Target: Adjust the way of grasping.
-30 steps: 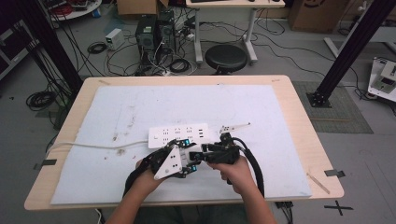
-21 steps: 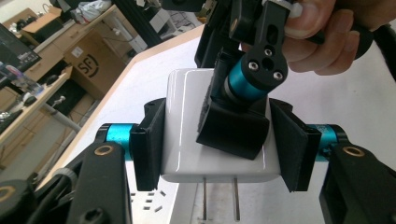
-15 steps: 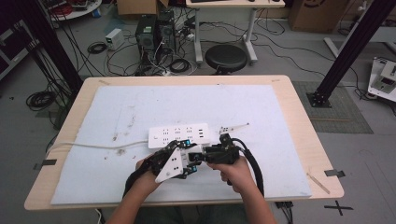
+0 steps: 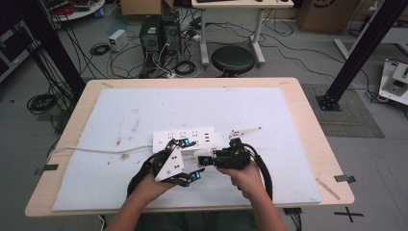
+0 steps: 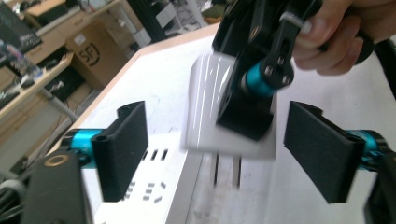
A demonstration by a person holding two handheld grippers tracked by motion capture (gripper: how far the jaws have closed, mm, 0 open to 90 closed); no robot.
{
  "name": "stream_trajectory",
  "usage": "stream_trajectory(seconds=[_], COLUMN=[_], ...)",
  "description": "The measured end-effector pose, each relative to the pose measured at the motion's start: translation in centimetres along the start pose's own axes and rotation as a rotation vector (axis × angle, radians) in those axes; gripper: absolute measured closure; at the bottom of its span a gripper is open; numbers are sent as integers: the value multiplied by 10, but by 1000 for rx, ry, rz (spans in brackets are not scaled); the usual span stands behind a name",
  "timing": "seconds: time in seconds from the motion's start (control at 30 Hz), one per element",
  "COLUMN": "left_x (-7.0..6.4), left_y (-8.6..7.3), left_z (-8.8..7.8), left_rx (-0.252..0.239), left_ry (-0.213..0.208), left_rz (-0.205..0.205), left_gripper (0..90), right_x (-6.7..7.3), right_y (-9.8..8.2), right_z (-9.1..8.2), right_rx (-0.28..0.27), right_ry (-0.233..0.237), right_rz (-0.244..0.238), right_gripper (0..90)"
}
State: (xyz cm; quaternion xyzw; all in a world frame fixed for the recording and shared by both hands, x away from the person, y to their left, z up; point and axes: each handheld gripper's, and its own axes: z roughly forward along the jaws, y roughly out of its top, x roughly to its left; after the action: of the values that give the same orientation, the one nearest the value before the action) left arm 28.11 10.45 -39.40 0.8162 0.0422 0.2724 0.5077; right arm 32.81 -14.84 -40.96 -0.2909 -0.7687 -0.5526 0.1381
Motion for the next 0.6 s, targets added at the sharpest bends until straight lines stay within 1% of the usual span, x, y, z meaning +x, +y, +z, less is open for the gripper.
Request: stream_trajectory(seconds=[0.03, 0.07, 0.13, 0.2, 0.23, 0.27, 0.3, 0.4, 0.43, 0.47, 0.53, 0.57, 0.6], left_x=[1, 3, 8, 13, 16, 19, 22, 29, 31, 33, 35, 35, 36], left_y=[-1, -1, -3, -5, -7, -8, -10, -16, -18, -20, -23, -25, -26], left_z=[-3, -6, -12, -20, -23, -26, -30, -39, -41, -43, -46, -46, -47], left_rx=[1, 2, 9, 17, 20, 22, 30, 47, 45, 41, 35, 22, 19], left_ry=[-3, 5, 10, 30, 37, 49, 60, 91, 100, 105, 110, 112, 114], left_rz=[-11, -20, -46, -72, -86, -102, -113, -143, -161, -177, -212, -242, -257], left_gripper=[212, 212, 210, 206, 206, 206, 204, 201, 202, 202, 202, 202, 202], right_x=[1, 2, 3, 5, 5, 7, 8, 12, 13, 14, 15, 15, 16], right_y=[0, 0, 1, 1, 1, 2, 2, 4, 4, 5, 7, 8, 9], right_z=[-1, -3, -5, -7, -7, -8, -8, -8, -8, -8, -6, -4, -3], right_rx=[-8, -3, -8, -11, -15, -9, -14, -7, -10, -1, 16, 27, 39], right_ry=[-7, -24, -48, -63, -77, -87, -95, -135, -155, -175, -231, -257, -292], right_rz=[-13, -18, -43, -66, -86, -92, -108, -157, -171, -187, -206, -219, -221], right_gripper=[630, 631, 631, 631, 631, 631, 631, 631, 631, 631, 631, 631, 631])
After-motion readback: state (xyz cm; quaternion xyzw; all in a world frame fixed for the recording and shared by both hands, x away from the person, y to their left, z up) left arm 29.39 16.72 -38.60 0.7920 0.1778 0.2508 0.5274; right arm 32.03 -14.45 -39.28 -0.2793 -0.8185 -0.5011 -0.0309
